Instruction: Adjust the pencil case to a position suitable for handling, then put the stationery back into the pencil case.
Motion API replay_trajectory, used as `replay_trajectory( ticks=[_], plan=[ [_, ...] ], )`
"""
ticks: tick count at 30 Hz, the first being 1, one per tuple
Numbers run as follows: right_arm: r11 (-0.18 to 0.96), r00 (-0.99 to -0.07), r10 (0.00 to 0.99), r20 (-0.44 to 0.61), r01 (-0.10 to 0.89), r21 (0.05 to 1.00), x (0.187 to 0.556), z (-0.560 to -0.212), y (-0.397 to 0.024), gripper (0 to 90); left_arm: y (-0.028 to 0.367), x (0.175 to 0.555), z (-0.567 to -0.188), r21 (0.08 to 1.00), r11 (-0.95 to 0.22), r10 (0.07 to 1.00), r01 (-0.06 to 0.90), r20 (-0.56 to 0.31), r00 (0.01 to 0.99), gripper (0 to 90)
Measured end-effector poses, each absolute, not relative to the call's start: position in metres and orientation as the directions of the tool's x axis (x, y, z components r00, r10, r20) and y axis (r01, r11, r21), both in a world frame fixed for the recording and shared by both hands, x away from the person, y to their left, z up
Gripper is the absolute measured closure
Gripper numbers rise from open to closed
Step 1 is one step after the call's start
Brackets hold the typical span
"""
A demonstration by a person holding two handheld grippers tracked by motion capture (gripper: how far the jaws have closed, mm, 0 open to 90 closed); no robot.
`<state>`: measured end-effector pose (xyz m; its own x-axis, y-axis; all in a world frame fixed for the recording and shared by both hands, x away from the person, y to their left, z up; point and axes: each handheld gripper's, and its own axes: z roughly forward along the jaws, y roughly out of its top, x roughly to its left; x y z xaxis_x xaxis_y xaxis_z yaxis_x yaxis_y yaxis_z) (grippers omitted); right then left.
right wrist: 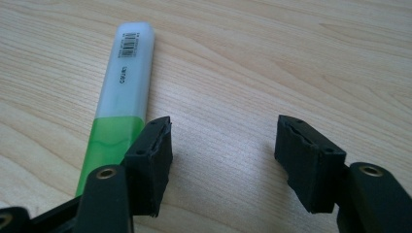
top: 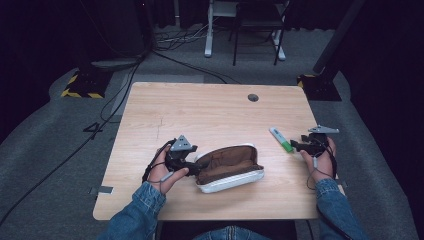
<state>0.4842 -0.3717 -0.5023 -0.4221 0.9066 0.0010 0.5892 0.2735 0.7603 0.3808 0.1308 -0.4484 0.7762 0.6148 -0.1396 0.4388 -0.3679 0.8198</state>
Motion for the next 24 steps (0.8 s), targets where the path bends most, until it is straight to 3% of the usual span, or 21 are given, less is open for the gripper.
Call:
replay_trajectory(
  ticks=[8,18,24],
  plan=[
    [0.232,-0.394,0.918,0.043,0.623,0.747,0.482,-0.489,-0.369,42.9,0.156,0.364,-0.448,0.815,-0.379,0.663,0.439,-0.092,0.743,23.2],
    [0.225,-0.411,0.907,0.088,0.653,0.723,0.483,-0.47,-0.361,33.3,0.183,0.357,-0.458,0.77,-0.414,0.71,0.485,-0.06,0.702,18.4],
    [0.246,-0.427,0.9,0.087,0.663,0.707,0.485,-0.464,-0.356,34.8,0.191,0.357,-0.467,0.718,-0.473,0.726,0.511,-0.011,0.688,16.6]
  ],
)
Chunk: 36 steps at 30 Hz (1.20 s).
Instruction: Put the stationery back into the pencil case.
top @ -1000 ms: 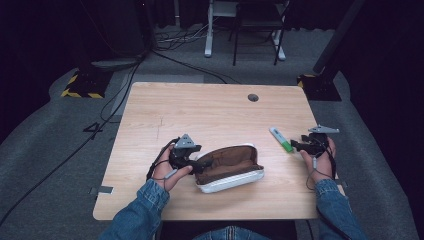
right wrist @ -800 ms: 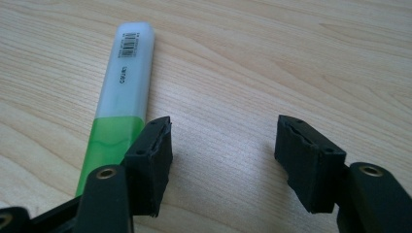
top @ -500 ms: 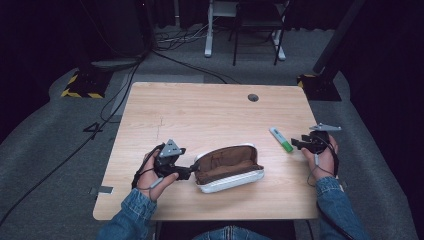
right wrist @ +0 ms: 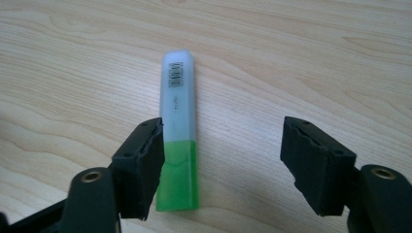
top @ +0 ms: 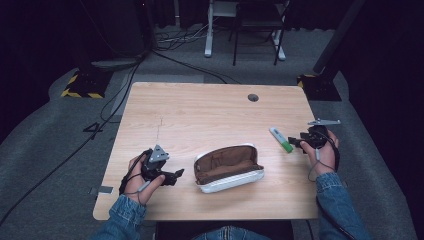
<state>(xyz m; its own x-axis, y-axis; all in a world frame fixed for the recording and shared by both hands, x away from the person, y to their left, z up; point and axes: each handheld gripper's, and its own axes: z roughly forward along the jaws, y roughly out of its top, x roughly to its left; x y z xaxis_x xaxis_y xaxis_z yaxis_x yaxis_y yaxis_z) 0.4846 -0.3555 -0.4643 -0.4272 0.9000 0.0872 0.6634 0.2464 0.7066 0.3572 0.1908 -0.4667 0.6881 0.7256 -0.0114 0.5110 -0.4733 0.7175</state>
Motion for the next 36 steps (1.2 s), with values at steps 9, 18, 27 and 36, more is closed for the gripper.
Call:
replay_trajectory(
  ticks=[9,18,27,36],
  plan=[
    [0.309,-0.466,0.882,0.076,0.691,0.653,0.49,-0.462,-0.343,43.9,0.204,0.356,-0.48,0.672,-0.482,0.757,0.562,-0.004,0.653,16.6],
    [0.348,-0.468,0.882,0.052,0.722,0.598,0.499,-0.472,-0.332,41.5,0.214,0.354,-0.488,0.646,-0.483,0.768,0.591,-0.011,0.64,16.6],
    [0.372,-0.478,0.877,0.039,0.729,0.574,0.506,-0.479,-0.326,48.4,0.222,0.357,-0.497,0.638,-0.456,0.801,0.621,-0.012,0.599,16.6],
    [0.395,-0.49,0.872,0.009,0.713,0.579,0.504,-0.479,-0.324,66.5,0.226,0.36,-0.502,0.673,-0.445,0.791,0.591,-0.014,0.612,14.3]
  ],
)
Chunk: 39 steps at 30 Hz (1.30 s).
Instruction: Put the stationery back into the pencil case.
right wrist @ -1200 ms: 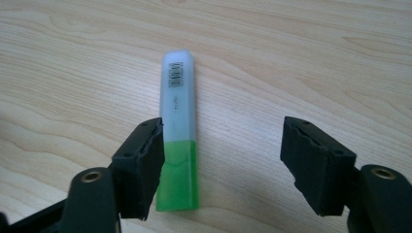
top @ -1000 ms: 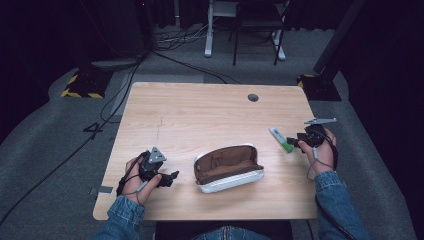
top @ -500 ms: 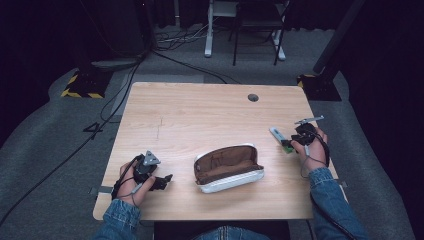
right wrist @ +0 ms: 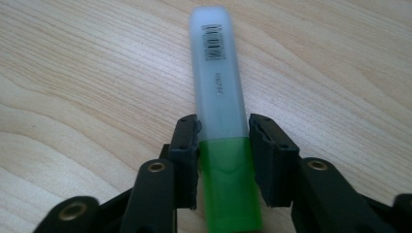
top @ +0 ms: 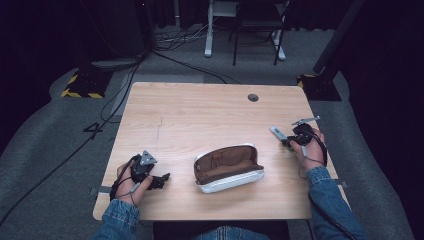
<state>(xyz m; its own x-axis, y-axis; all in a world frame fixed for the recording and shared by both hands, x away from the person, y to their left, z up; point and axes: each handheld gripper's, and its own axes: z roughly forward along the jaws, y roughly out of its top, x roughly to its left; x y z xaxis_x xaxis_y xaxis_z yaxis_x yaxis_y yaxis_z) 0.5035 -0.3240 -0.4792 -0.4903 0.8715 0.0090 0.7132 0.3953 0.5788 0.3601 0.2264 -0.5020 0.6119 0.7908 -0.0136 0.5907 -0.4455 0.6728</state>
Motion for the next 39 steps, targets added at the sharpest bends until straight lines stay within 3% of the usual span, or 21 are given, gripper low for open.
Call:
replay_trajectory(
  ticks=[19,39],
  plan=[
    [0.41,-0.515,0.857,0.003,0.688,0.599,0.496,-0.466,-0.322,67.0,0.226,0.362,-0.504,0.685,-0.433,0.796,0.585,-0.014,0.606,10.8],
    [0.444,-0.596,0.803,0.014,0.613,0.654,0.476,-0.415,-0.306,67.0,0.225,0.361,-0.504,0.683,-0.431,0.797,0.589,-0.018,0.604,10.8]
  ],
)
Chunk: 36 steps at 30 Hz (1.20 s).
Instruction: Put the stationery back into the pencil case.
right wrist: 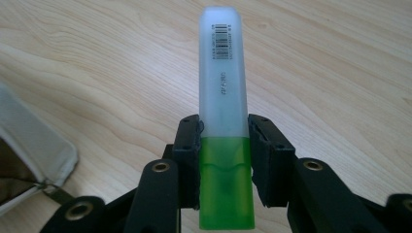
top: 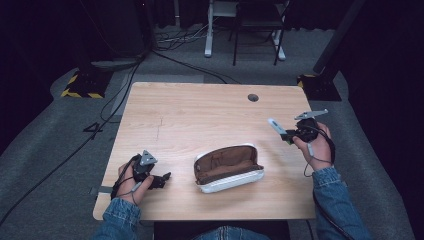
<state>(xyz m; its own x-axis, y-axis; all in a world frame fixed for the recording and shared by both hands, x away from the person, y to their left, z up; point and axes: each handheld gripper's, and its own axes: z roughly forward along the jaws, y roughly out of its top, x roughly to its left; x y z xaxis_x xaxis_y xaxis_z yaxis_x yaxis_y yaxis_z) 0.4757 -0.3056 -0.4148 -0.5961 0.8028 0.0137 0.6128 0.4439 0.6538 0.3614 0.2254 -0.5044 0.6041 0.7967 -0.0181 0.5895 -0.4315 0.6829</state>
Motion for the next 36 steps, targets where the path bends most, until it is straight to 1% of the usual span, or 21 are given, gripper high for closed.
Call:
replay_trajectory(
  ticks=[4,14,19,26,36],
  plan=[
    [0.472,-0.621,0.784,-0.008,0.587,0.658,0.47,-0.405,-0.298,67.0,0.225,0.361,-0.504,0.683,-0.431,0.797,0.59,-0.018,0.604,10.8],
    [0.512,-0.678,0.735,-0.014,0.541,0.667,0.457,-0.388,-0.279,67.0,0.225,0.361,-0.504,0.682,-0.432,0.797,0.59,-0.017,0.603,10.8],
    [0.537,-0.728,0.686,-0.002,0.504,0.676,0.447,-0.374,-0.266,67.0,0.225,0.361,-0.504,0.682,-0.432,0.797,0.59,-0.017,0.603,10.8],
    [0.572,-0.777,0.629,0.005,0.467,0.674,0.436,-0.365,-0.251,67.0,0.225,0.361,-0.504,0.682,-0.432,0.797,0.59,-0.017,0.603,10.8],
    [0.612,-0.822,0.569,0.009,0.431,0.664,0.425,-0.359,-0.234,67.0,0.225,0.361,-0.504,0.682,-0.432,0.797,0.59,-0.017,0.603,10.8]
  ],
)
